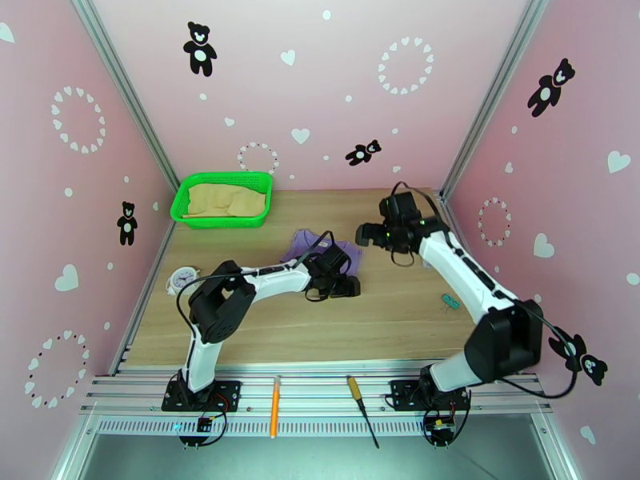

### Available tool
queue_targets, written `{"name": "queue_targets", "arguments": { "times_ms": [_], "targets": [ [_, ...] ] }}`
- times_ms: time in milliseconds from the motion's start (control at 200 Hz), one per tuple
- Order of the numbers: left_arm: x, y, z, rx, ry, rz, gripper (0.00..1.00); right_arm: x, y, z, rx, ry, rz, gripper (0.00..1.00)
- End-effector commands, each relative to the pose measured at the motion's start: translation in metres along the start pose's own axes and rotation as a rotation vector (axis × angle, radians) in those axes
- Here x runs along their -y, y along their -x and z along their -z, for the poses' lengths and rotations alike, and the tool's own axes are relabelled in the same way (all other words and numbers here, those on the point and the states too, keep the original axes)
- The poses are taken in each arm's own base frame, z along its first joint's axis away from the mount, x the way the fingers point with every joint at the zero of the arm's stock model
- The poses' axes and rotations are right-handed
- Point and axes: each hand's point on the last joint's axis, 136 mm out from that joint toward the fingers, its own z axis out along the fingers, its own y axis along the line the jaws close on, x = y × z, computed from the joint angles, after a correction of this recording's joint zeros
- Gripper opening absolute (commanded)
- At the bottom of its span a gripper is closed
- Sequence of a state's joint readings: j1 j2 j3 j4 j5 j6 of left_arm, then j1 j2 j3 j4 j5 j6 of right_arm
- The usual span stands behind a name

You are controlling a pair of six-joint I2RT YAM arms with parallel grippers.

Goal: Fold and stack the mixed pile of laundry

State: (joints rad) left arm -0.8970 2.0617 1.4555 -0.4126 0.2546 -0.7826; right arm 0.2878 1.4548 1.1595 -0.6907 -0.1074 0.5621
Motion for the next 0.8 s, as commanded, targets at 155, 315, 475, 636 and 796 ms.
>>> {"name": "queue_targets", "arguments": {
  "times_ms": [155, 315, 475, 636, 796],
  "targets": [
    [-0.011, 0.005, 0.094, 0.095, 0.205, -0.095, 0.89, 0.006, -0.043, -0.033, -0.059, 0.068, -0.144, 0.93],
    [-0.072, 0.019, 0.155, 0.175, 0.342, 0.016, 0.79, -0.011, -0.053, -0.049, -0.102, 0.118, -0.168, 0.87],
    [-0.118, 0.052, 0.166, 0.214, 0.336, 0.109, 0.77, -0.033, -0.062, -0.07, -0.138, 0.141, -0.182, 0.82],
    [-0.143, 0.09, 0.142, 0.205, 0.311, 0.139, 0.74, -0.036, -0.061, -0.095, -0.143, 0.089, -0.211, 0.74],
    [-0.165, 0.104, 0.116, 0.166, 0.407, 0.134, 0.72, -0.036, -0.06, -0.119, -0.15, 0.043, -0.227, 0.64]
  ]
}}
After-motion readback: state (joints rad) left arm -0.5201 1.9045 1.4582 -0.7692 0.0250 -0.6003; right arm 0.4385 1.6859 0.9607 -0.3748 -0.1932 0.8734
